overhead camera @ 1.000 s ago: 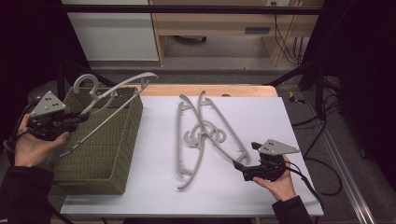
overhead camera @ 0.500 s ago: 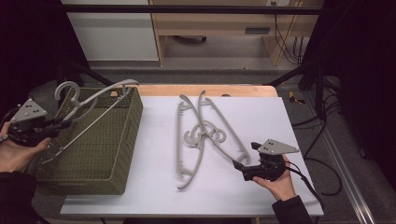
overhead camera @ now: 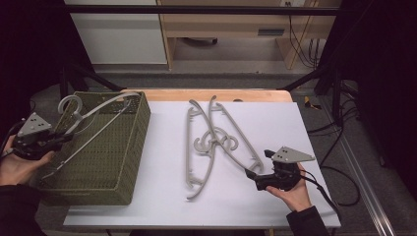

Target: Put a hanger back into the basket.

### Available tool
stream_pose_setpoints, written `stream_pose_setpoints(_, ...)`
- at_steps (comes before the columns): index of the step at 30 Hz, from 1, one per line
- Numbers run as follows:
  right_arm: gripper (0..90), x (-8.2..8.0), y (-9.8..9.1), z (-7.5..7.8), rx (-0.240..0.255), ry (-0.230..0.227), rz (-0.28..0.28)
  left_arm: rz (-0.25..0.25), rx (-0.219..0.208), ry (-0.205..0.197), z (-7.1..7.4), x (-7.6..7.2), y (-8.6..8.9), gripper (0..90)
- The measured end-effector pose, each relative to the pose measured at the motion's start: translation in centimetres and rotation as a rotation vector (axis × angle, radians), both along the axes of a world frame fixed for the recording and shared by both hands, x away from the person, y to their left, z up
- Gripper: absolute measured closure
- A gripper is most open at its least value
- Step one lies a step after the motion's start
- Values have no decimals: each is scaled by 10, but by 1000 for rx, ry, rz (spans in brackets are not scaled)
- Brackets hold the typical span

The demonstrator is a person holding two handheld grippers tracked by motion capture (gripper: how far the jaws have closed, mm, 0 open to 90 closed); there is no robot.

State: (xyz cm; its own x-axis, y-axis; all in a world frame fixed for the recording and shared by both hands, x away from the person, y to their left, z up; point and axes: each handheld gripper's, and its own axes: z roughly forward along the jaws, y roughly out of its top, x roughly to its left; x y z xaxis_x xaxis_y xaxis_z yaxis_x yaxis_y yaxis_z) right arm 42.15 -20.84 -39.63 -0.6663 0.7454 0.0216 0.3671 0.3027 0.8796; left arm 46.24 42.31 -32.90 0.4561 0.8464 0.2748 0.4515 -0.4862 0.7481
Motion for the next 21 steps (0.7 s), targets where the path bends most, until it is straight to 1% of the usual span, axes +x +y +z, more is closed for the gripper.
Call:
stream_pose_setpoints(2,74,0,0,0,0,2,2,12,21,6,-7,1,-1,794)
stream_pose_setpoints(6,75,1,1,-1,-5,5,4,25,26,14,-22,5,-5,793)
stream_pose_setpoints(10,76,0,1,-1,-4,6,4,34,34,39,-39,10,-9,793)
stream_pose_setpoints(13,76,0,1,-1,-5,6,5,39,37,71,-51,13,-10,791)
stream_pose_setpoints(14,76,1,1,-1,-7,5,5,38,36,76,-55,14,-10,790)
stream_pose_setpoints(15,76,1,2,-1,-6,6,3,40,34,90,-57,14,-10,787)
stream_pose_setpoints(16,76,1,2,-2,-6,7,3,40,34,90,-57,14,-10,787)
stream_pose_setpoints(17,76,1,2,-2,-7,8,5,45,41,117,-59,15,-10,788)
stream_pose_setpoints(19,76,1,2,-2,-8,11,4,66,41,140,-60,17,-9,780)
stream_pose_setpoints(20,76,1,2,-2,-8,12,6,77,34,156,-60,18,-8,775)
stream_pose_setpoints(21,76,1,3,-2,-8,11,6,90,34,154,-60,18,-7,761)
